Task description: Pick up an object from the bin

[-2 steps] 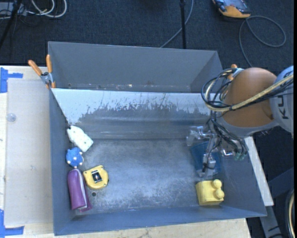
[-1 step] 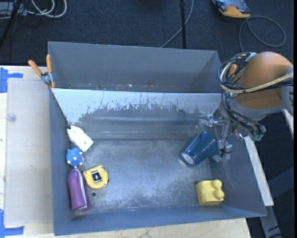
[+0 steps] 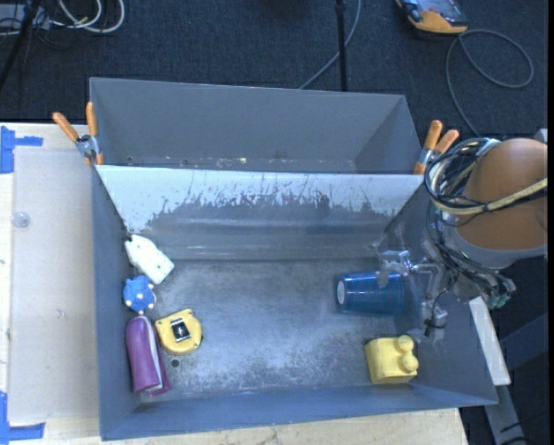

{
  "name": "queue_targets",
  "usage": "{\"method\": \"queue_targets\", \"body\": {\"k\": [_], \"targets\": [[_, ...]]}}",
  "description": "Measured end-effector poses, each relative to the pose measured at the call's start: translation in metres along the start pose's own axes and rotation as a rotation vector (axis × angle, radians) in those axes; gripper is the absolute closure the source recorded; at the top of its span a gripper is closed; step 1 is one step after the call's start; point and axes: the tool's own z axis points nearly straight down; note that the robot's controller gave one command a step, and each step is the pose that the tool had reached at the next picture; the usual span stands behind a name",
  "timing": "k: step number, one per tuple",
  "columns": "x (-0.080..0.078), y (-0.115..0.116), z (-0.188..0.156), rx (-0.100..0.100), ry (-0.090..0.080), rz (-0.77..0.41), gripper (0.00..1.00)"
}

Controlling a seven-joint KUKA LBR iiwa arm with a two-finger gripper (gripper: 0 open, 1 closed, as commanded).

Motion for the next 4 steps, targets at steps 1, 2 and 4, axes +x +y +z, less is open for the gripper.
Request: {"method": "queue_targets", "body": {"k": [1, 2, 4], "targets": [[-0.046, -0.020, 0.047, 0.003, -0.018, 0.253, 0.00], [-0.052, -0.020, 0.077, -0.010, -0.008, -0.279, 1.00], [-0.052, -0.020, 0.075, -0.010, -0.008, -0.279, 1.00]]}}
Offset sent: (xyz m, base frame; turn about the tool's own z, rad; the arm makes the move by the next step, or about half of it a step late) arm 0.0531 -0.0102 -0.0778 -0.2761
